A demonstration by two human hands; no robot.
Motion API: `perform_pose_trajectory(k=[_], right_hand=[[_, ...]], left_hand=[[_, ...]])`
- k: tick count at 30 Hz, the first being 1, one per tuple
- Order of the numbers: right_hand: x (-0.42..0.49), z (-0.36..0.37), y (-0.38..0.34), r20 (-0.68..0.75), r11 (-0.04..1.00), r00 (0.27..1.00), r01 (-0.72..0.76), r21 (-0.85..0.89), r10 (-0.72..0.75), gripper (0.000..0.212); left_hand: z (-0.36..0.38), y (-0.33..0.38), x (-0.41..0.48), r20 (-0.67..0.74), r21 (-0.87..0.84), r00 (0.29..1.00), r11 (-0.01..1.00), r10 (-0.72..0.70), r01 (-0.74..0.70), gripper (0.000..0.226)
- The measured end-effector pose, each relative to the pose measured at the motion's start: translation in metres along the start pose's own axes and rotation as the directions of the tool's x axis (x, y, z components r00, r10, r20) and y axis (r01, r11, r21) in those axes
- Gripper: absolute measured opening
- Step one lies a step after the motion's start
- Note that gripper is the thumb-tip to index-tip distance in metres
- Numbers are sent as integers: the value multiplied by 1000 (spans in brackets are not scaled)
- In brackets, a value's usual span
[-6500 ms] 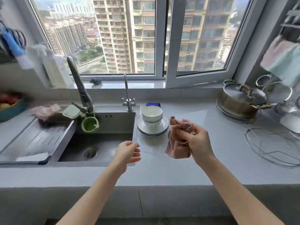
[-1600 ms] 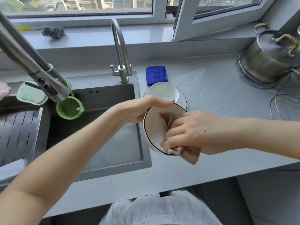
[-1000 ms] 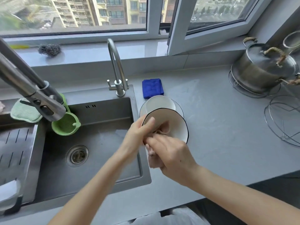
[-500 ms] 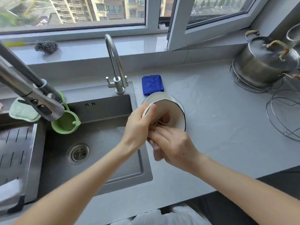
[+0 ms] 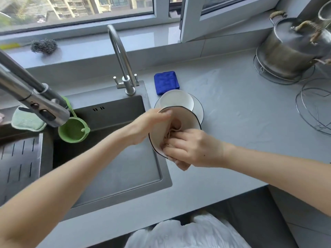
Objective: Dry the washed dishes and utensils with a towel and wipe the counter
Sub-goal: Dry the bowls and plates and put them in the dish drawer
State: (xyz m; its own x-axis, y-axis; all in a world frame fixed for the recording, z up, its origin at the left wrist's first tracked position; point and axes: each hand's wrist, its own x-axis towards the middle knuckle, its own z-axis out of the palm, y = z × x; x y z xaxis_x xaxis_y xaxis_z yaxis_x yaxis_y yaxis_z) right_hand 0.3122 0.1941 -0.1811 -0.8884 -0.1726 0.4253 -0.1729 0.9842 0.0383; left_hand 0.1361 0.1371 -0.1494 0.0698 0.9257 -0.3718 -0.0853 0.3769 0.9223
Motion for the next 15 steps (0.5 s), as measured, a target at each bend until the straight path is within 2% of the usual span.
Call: perform_pose_trajectory(k=[3,5,7,9,11,12,14,15], right_hand=[[4,3,-6,-96,995,990,-102,2,102,27],[9,10,-20,-153,967,956,-238,93,250,25],[15,18,-32,-195,914,896,-373,161,400,25],[18,23,-40,-210,883,860,-433,181,465,28],[14,19,-42,-185,889,873,-422,178,452,30],[11,14,-41,-165,905,894,-391,169,417,31],[2,2,-36,-110,955,951,-279,101,289,32],[0,-5,-32,-78,975,972,-217,53,221,33]], left_hand=[[10,-6,-6,-192,-63,969,984,154,-168,29],[29,-17,-13,-355,-238,928,950,111,-204,28],[50,-27,-14,-520,-324,854,921,18,-216,29],[62,-32,-16,-567,-376,823,899,-33,-223,33],[54,-31,-22,-482,-356,875,922,-39,-155,35],[46,-24,-27,-377,-308,926,946,-26,-99,35],[27,-9,-34,-127,-123,992,992,-27,11,28],[21,-2,-34,-69,-13,997,999,-45,44,26]])
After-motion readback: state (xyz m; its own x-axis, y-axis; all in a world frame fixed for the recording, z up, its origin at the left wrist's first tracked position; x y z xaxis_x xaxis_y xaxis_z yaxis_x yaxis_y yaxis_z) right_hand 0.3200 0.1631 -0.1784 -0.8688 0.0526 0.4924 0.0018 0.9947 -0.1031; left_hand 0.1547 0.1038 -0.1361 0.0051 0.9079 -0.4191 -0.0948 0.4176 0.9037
